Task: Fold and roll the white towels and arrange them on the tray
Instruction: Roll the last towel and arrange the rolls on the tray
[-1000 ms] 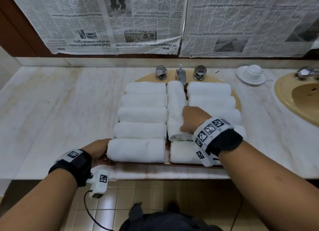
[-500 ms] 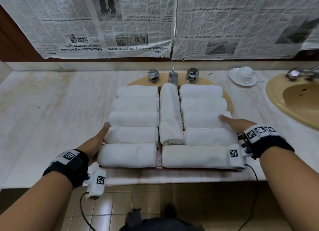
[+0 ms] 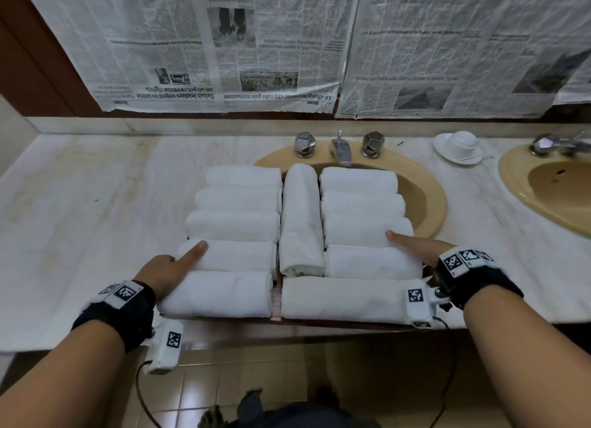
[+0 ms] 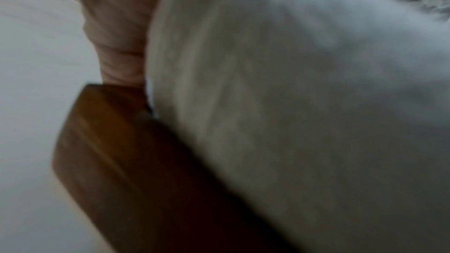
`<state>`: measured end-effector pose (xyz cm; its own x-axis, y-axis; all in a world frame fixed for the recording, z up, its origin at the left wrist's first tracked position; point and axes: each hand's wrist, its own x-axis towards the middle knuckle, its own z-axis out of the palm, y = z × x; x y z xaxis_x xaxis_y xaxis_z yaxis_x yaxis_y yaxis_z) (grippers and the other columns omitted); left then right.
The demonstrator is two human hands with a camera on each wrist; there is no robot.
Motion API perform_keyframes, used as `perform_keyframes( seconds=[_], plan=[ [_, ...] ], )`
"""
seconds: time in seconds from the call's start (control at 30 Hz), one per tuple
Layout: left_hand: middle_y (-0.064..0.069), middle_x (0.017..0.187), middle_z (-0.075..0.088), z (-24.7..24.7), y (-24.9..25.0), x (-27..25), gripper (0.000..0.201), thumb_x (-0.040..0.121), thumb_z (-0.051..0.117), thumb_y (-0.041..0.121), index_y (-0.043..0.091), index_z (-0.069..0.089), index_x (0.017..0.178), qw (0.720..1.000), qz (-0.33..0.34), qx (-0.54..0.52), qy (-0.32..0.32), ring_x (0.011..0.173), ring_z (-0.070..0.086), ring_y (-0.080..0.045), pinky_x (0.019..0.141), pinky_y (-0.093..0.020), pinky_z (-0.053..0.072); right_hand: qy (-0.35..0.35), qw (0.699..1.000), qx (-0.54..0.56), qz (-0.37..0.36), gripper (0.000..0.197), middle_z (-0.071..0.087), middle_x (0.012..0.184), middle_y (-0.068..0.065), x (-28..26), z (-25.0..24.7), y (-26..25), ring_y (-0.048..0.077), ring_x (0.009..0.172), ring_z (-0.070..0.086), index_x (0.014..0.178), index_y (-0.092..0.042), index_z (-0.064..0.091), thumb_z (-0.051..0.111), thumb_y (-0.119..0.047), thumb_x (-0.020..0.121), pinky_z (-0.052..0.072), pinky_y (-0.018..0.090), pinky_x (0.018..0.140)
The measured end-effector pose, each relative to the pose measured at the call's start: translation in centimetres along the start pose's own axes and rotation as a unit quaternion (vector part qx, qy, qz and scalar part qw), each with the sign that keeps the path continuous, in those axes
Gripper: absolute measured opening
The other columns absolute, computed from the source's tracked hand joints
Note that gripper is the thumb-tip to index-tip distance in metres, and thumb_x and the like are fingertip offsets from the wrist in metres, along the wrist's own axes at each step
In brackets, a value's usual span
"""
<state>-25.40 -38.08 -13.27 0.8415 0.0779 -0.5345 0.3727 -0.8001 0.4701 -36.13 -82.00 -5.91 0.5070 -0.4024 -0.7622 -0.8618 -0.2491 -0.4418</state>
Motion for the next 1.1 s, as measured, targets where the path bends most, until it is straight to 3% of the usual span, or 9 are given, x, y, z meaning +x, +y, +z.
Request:
perform_keyframes(
  seconds=[0.1,0.17,0.27,0.5,0.63,0.73,0.83,0.97,1.1],
  plan=[
    [-0.021,0.108,0.063,-3.4,-4.4,0.6,0.086,0.075,0.038,0.088,0.005,0.061,0.086,1.000,0.005,0.007,0.009,0.094,0.059,-0.031,0.083,-0.037,0.041,-0.028,0.999,0.014,-0.023,0.050,0.059,0.094,0.003,-2.0,4.9,-2.1,0.018,0.076,0.056,0.128,-0.012,0.050,0.046,-0.053,0.099,0.043,0.032,0.068],
    [-0.020,0.105,0.062,-6.1,-7.6,1.0,0.091,0.071,0.037,0.092,0.006,0.061,0.086,1.000,-0.002,0.008,0.012,0.093,0.059,-0.031,0.082,-0.037,0.040,-0.025,0.999,0.012,-0.020,0.054,0.059,0.088,0.003,-2.6,8.3,-3.3,0.021,0.080,0.057,0.123,-0.013,0.052,0.050,-0.059,0.094,0.043,0.036,0.079],
    [-0.019,0.103,0.061,-10.2,-11.8,1.5,0.095,0.065,0.038,0.094,0.005,0.062,0.086,1.000,-0.010,0.002,0.022,0.093,0.058,-0.031,0.081,-0.037,0.040,-0.008,1.000,-0.015,-0.014,0.058,0.057,0.085,0.006,-3.6,13.7,-5.4,0.022,0.076,0.055,0.111,-0.013,0.051,0.053,-0.067,0.089,0.042,0.037,0.075],
    [-0.024,0.115,0.063,-17.0,-20.3,3.1,0.081,0.077,0.041,0.082,0.004,0.059,0.094,0.999,-0.037,-0.018,0.030,0.095,0.058,-0.033,0.085,-0.038,0.041,-0.025,0.998,-0.039,-0.039,0.068,0.063,0.115,0.008,-5.4,23.6,-9.9,0.030,0.108,0.059,0.124,-0.021,0.053,0.051,-0.076,0.084,0.046,0.041,0.094],
    [-0.026,0.120,0.061,-19.5,-22.6,3.9,0.080,0.079,0.041,0.081,0.004,0.058,0.097,0.998,-0.050,-0.026,0.039,0.094,0.057,-0.032,0.086,-0.038,0.040,-0.024,0.996,-0.056,-0.072,0.096,0.064,0.127,0.006,-4.0,26.9,-11.6,0.030,0.112,0.061,0.135,-0.028,0.050,0.058,-0.089,0.062,0.047,0.046,0.101],
    [-0.027,0.129,0.057,-20.9,-23.7,4.3,0.085,0.085,0.042,0.076,-0.002,0.060,0.113,0.996,-0.066,-0.032,0.047,0.094,0.051,-0.031,0.086,-0.035,0.036,-0.013,0.995,-0.066,-0.076,0.083,0.060,0.133,0.006,-4.2,28.9,-13.1,0.031,0.118,0.057,0.137,-0.029,0.050,0.057,-0.082,0.074,0.042,0.048,0.106],
    [-0.027,0.134,0.054,-22.4,-24.6,4.9,0.093,0.084,0.041,0.076,-0.007,0.057,0.124,0.995,-0.081,-0.029,0.054,0.097,0.050,-0.031,0.087,-0.036,0.034,-0.003,0.993,-0.096,-0.068,0.104,0.057,0.137,0.007,-4.5,30.6,-15.0,0.031,0.122,0.055,0.138,-0.027,0.051,0.057,-0.091,0.057,0.041,0.048,0.107],
    [-0.027,0.134,0.054,-24.0,-25.0,6.3,0.099,0.080,0.038,0.082,-0.005,0.060,0.122,0.994,-0.091,-0.016,0.064,0.102,0.053,-0.034,0.090,-0.038,0.036,-0.007,0.994,-0.100,-0.036,0.092,0.045,0.148,0.017,-5.3,32.7,-17.0,0.037,0.129,0.048,0.148,-0.011,0.040,0.053,-0.076,0.084,0.041,0.042,0.099],
    [-0.027,0.130,0.057,-24.6,-25.2,7.7,0.110,0.074,0.030,0.090,-0.004,0.061,0.120,0.993,-0.101,0.043,0.047,0.101,0.055,-0.035,0.087,-0.037,0.038,0.002,0.991,-0.130,-0.033,0.085,0.052,0.140,0.018,-4.9,32.8,-16.9,0.038,0.120,0.055,0.144,-0.010,0.044,0.051,-0.073,0.087,0.047,0.043,0.090]
  ],
)
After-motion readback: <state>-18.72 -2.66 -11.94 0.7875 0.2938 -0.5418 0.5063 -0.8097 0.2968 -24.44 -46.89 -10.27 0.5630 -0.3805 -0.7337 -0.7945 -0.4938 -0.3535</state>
